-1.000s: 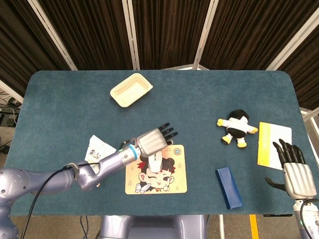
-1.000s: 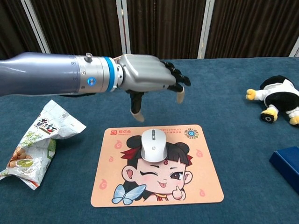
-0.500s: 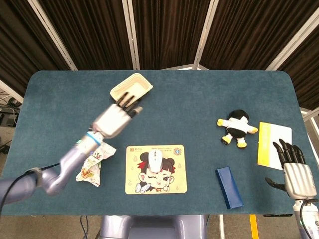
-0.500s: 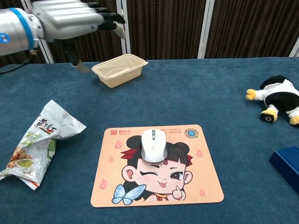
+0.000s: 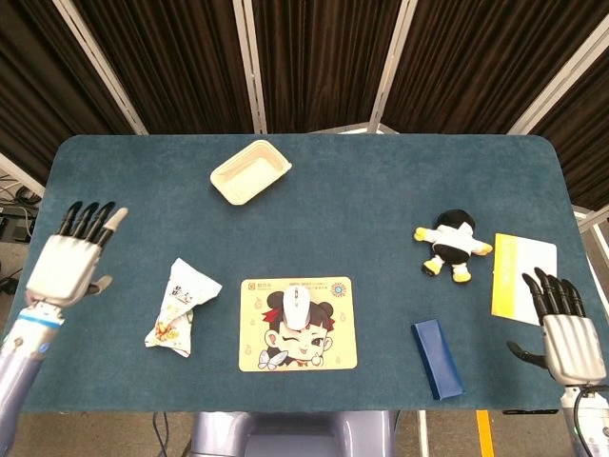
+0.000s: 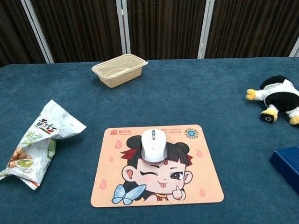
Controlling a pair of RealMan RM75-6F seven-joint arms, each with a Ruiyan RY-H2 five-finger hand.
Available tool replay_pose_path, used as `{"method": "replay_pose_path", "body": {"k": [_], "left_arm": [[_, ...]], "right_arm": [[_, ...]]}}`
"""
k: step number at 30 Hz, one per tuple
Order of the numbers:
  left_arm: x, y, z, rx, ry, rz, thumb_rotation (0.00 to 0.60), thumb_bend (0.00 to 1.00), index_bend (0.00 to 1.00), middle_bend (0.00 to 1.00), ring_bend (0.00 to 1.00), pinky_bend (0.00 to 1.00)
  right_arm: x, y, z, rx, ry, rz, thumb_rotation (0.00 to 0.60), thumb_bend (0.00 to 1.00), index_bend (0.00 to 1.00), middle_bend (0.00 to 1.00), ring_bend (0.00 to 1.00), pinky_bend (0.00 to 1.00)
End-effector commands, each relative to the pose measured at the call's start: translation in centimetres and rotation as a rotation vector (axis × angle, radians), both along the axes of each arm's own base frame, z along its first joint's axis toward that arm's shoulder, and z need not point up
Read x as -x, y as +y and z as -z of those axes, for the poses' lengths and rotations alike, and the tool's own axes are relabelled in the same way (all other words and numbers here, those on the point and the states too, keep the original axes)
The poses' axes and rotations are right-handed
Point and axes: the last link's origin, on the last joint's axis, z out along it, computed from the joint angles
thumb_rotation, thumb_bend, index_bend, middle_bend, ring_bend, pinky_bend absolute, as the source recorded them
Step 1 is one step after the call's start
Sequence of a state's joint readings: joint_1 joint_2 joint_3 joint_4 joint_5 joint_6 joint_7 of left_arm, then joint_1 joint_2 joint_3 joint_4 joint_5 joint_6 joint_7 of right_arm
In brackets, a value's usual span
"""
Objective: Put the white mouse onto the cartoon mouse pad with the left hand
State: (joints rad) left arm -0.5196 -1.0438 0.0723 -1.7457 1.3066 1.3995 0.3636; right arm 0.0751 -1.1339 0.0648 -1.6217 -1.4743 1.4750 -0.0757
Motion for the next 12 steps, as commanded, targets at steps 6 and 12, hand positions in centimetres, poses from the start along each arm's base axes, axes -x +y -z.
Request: {"method": "replay_pose_path", "body": {"k": [6,12], "left_arm": [[4.5,-5.2,0.0,-0.065,-0.043,-0.039,0.600,0.12,0.00,0.00,0.00,0.00],[5.9,-5.8,0.3,-0.117,-0.139,-0.086,0.600,0.13,0.00,0.00,0.00,0.00]], "right_arm": [[0.1,0.3,-0.1,0.002,-0.007,-0.006,0.600,0.10,0.03,0.00,0.00,0.00],[0.0,0.0,0.0,-0.001,-0.002,-0.007,0.600,0.10,0.03,0.00,0.00,0.00]]}}
